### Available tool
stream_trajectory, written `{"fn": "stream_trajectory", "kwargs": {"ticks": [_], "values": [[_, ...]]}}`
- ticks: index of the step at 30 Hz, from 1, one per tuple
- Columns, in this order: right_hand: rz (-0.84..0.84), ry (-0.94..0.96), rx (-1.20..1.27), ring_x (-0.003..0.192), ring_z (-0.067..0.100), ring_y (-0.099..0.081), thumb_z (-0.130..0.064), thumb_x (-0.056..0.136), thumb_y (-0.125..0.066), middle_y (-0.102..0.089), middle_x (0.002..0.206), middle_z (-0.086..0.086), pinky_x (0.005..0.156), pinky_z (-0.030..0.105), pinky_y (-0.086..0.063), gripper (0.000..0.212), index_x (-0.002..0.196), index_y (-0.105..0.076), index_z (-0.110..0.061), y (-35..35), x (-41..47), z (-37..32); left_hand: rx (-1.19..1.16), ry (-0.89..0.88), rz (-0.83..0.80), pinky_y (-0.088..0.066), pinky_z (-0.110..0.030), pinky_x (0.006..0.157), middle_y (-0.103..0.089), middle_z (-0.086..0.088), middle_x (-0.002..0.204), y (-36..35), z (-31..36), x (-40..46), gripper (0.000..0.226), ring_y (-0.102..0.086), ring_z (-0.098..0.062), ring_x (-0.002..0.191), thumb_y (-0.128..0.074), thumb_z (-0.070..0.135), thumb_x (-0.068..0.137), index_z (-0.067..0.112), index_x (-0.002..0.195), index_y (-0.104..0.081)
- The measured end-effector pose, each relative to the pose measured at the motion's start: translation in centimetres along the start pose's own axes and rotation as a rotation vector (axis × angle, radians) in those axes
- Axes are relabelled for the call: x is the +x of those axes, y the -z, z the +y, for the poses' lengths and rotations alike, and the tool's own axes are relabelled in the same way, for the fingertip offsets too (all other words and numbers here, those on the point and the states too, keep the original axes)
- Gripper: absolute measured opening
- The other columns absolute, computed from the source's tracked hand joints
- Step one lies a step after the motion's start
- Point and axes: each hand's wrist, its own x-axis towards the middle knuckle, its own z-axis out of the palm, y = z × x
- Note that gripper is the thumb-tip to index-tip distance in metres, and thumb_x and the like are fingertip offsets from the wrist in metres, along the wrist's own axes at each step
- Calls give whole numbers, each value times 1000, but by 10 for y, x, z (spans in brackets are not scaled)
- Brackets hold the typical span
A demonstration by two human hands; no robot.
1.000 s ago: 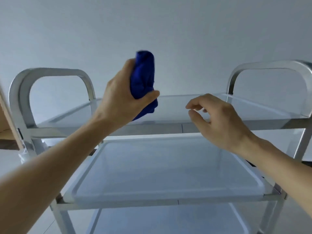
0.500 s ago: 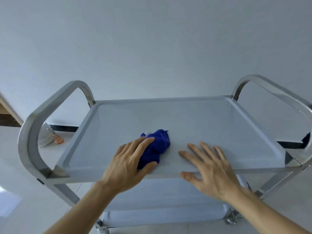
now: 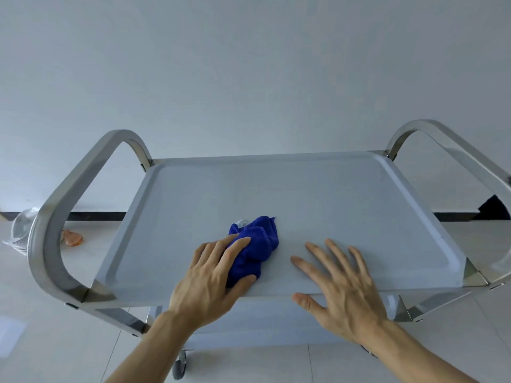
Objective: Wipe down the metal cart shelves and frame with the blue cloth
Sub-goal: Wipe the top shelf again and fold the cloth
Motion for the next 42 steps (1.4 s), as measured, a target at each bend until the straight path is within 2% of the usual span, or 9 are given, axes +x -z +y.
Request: {"fn": "stream_trajectory", "kwargs": {"ticks": [20,27,42], "values": [[22,22,29,147,30,-30,-78,90,-31,-36,158,-5,114,62,-24,65,147,-37,-45,-3,142,19,-14,4,-25,-32,-35,108,-45,2,145,-8,-94,109,60,-50,-20,121,-48,55,95,22,144,-37],[12,29,52,148,31,-29,-78,90,-32,-35,159,-5,114,63,-23,66,147,-37,-45,-3,171,22,-16,-10,-15,-36,-40,106,-46,2,145,-11,-115,132,59,-50,-19,121,-50,54,96,22,143,-39],[47,12,57,145,35,-34,-76,89,-35,-39,157,-2,111,65,-27,67,146,-42,-41,-5,246,16,-3,-8,0,-35,-34,107,-44,8,146,-13,-177,191,59,-50,-15,120,-49,54,95,24,145,-38]]}}
